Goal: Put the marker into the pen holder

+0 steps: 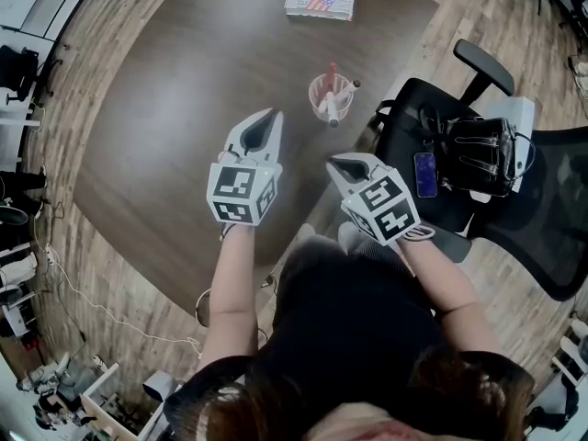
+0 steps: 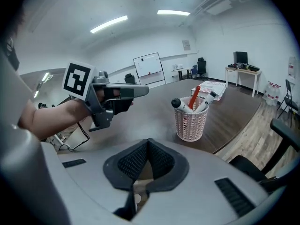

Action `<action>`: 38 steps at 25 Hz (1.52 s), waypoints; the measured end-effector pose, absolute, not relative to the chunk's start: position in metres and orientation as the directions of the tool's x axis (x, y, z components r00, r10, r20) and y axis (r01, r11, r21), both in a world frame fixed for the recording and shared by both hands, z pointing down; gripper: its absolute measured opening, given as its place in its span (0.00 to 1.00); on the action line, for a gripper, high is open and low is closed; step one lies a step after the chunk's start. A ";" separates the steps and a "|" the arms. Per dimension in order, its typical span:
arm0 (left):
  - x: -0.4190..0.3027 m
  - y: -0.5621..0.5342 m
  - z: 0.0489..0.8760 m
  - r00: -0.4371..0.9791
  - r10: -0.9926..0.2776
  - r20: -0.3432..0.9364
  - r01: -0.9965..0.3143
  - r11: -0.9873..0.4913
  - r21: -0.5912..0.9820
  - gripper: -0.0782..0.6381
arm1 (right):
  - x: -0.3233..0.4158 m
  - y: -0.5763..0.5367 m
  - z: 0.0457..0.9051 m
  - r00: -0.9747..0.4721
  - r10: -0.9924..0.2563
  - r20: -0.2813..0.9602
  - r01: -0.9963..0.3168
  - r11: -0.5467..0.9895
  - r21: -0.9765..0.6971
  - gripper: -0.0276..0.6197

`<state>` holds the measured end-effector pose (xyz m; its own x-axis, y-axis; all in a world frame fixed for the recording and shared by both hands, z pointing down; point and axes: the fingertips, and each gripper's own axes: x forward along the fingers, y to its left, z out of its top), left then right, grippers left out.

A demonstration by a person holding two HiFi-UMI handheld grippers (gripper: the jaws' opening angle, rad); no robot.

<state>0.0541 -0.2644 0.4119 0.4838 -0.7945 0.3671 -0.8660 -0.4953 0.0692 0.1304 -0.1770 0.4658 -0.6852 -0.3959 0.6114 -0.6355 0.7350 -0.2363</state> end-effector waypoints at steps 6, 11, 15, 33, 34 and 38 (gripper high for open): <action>0.028 -0.240 0.414 0.430 -0.803 0.412 -0.898 -0.426 0.107 0.15 | 0.128 -0.177 0.457 -0.663 -0.439 0.607 -0.663 0.721 -0.203 0.07; 0.004 -0.218 0.417 0.370 -0.811 0.454 -0.926 -0.359 0.114 0.15 | 0.126 -0.177 0.450 -0.650 -0.470 0.597 -0.682 0.708 -0.185 0.07; -0.014 -0.201 0.423 0.333 -0.809 0.484 -0.942 -0.313 0.125 0.15 | 0.129 -0.177 0.444 -0.633 -0.497 0.594 -0.699 0.696 -0.163 0.07; -0.025 -0.151 0.434 0.342 -0.784 0.518 -0.940 -0.295 0.173 0.15 | 0.137 -0.174 0.427 -0.574 -0.602 0.556 -0.769 0.630 -0.111 0.07; -0.025 -0.150 0.435 0.344 -0.784 0.517 -0.939 -0.297 0.175 0.15 | 0.138 -0.174 0.426 -0.572 -0.606 0.552 -0.771 0.627 -0.110 0.07; -0.023 -0.145 0.434 0.358 -0.778 0.517 -0.934 -0.311 0.178 0.15 | 0.135 -0.172 0.423 -0.569 -0.617 0.543 -0.777 0.620 -0.110 0.07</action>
